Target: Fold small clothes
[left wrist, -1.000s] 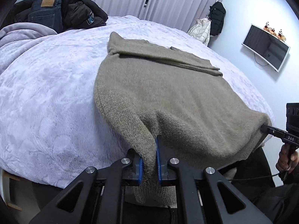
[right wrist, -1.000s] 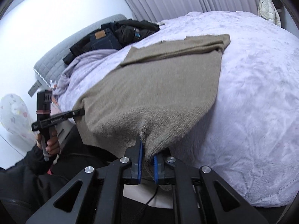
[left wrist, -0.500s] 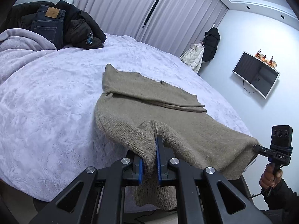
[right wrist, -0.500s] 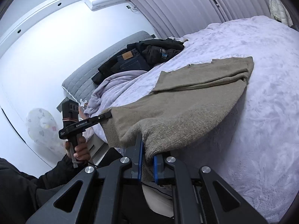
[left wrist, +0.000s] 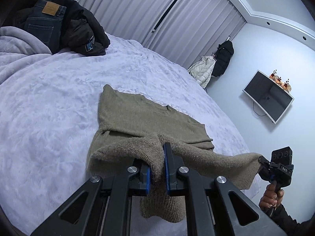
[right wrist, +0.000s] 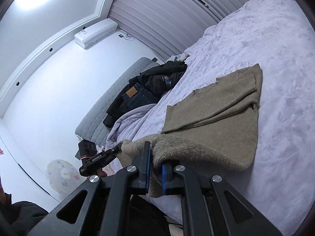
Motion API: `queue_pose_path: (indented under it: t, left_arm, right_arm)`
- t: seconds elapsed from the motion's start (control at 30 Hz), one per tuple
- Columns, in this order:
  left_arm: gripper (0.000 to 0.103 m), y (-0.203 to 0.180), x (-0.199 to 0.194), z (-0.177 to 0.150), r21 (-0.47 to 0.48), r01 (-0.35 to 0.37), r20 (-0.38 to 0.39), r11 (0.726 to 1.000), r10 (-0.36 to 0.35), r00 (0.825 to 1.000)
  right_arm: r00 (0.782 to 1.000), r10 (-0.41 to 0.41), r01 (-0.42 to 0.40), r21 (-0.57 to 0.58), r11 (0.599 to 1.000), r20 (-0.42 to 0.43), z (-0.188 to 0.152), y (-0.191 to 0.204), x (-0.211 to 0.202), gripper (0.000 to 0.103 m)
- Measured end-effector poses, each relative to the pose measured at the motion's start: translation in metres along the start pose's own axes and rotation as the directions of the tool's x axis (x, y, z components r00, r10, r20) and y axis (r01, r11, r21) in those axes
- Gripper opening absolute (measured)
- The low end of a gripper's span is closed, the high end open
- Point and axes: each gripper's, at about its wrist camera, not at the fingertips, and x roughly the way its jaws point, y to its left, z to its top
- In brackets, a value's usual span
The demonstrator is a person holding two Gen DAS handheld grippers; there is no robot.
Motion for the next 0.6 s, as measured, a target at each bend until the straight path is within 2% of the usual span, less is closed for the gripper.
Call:
queue_pose_path:
  t: [0.27, 0.37, 0.47, 0.57, 0.6]
  left_arm:
    - [0.012, 0.003, 0.068, 0.061, 0.012, -0.059, -0.072, 0.998, 0.06, 0.996]
    - [0.012, 0.013, 0.108, 0.076, 0.018, -0.111, -0.141, 0.994, 0.113, 0.984]
    - [0.012, 0.034, 0.158, 0.084, -0.009, -0.178, -0.241, 0.984, 0.17, 0.955]
    - [0.012, 0.06, 0.204, 0.082, -0.052, -0.249, -0.359, 0.967, 0.215, 0.908]
    - [0.012, 0.068, 0.216, 0.08, -0.076, -0.267, -0.391, 0.961, 0.218, 0.894]
  right_arm:
    - [0.999, -0.048, 0.047, 0.044, 0.998, 0.019, 0.065, -0.029, 0.039, 0.009]
    - [0.992, -0.125, 0.125, 0.058, 0.99, -0.009, 0.091, -0.047, 0.062, 0.009]
    - [0.971, -0.231, 0.234, 0.07, 0.97, -0.057, 0.114, -0.072, 0.093, 0.009]
    - [0.935, -0.324, 0.342, 0.121, 0.932, -0.143, 0.132, -0.108, 0.13, 0.01]
    - [0.924, -0.342, 0.366, 0.14, 0.92, -0.172, 0.136, -0.119, 0.142, 0.014]
